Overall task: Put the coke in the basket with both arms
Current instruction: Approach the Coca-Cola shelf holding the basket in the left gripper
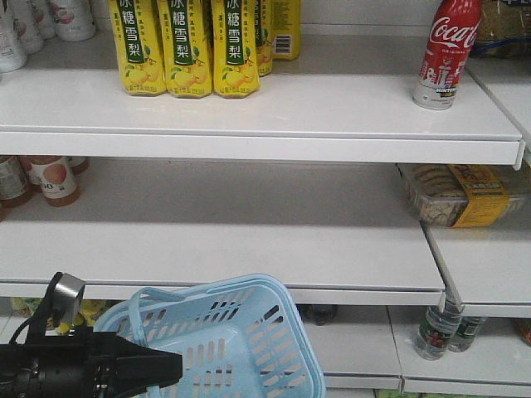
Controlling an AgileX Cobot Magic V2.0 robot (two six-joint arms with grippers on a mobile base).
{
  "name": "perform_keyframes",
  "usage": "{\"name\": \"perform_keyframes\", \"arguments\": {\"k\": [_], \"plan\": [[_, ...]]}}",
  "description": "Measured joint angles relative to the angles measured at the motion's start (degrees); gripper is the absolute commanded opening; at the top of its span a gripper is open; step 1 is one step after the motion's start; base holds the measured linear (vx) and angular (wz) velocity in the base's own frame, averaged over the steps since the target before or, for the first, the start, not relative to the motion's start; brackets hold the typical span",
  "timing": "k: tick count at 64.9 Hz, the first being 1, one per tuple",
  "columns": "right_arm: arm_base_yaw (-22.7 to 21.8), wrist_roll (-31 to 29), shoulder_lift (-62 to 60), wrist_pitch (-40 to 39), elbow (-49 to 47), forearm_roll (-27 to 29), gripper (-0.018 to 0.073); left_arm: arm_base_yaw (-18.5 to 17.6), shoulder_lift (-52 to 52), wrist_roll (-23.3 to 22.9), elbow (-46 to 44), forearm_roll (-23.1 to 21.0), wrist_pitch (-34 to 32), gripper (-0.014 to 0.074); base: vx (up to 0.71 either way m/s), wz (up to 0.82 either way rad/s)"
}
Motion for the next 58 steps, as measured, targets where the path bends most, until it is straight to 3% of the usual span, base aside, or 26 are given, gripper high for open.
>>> {"name": "perform_keyframes", "arguments": {"k": [58], "plan": [[0.0,0.0,0.0,0.0,0.0,0.0,-0.0002,0.0,0.0,0.0,0.0,0.0,0.0,-0.0006,0.01,-0.01]]}}
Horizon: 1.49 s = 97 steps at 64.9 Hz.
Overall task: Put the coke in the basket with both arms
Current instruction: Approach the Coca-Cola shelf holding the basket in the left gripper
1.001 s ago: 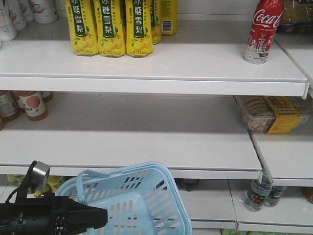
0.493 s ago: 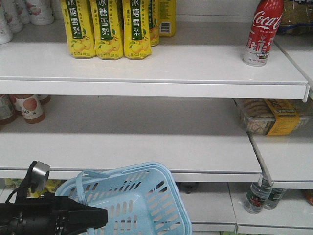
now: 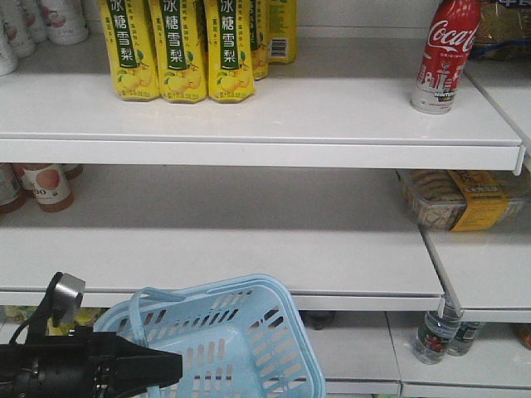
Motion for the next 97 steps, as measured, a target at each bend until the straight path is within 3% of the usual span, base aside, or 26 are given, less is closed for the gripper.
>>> {"name": "perform_keyframes", "arguments": {"k": [97], "plan": [[0.0,0.0,0.0,0.0,0.0,0.0,-0.0002,0.0,0.0,0.0,0.0,0.1,0.1,-0.0006,0.02,-0.01]]}}
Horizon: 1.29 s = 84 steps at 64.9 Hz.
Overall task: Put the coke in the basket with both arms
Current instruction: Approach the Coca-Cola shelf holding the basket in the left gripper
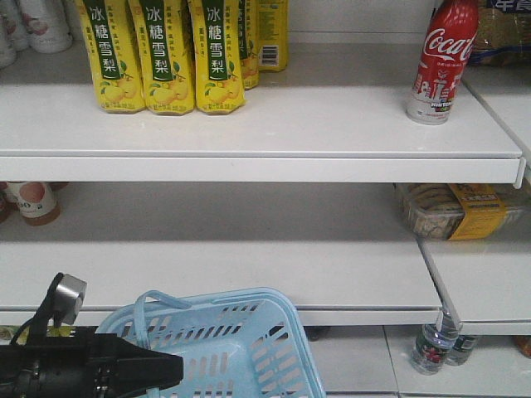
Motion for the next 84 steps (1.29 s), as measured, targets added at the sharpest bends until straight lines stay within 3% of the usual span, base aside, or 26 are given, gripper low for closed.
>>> {"name": "perform_keyframes", "arguments": {"k": [84], "plan": [[0.0,0.0,0.0,0.0,0.0,0.0,-0.0002,0.0,0.0,-0.1,0.0,0.2,0.0,-0.0006,0.02,-0.01]]}}
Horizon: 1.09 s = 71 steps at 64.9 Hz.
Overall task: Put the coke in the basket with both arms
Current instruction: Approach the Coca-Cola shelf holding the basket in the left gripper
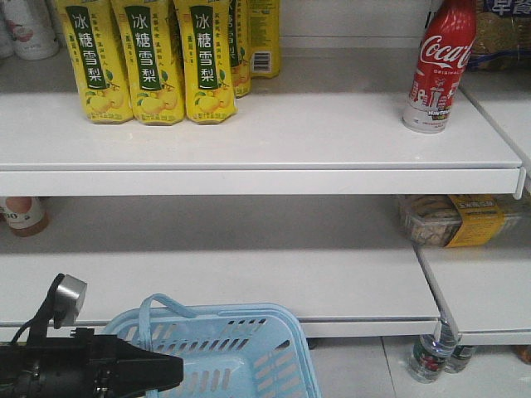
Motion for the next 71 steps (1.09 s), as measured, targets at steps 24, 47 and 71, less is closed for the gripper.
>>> {"name": "perform_keyframes", "arguments": {"k": [24,47,71], "plan": [[0.0,0.0,0.0,0.0,0.0,0.0,-0.0002,0.0,0.0,0.0,0.0,0.0,0.0,-0.0006,0.01,0.0],[0.0,0.0,0.0,0.0,0.0,0.0,-0.0002,0.0,0.0,0.0,0.0,0.0,0.1,-0.0006,0.0,0.01],[0.0,0.0,0.0,0.0,0.0,0.0,-0.0002,0.0,0.0,0.0,0.0,0.0,0.4,-0.0006,0.0,0.01]]}}
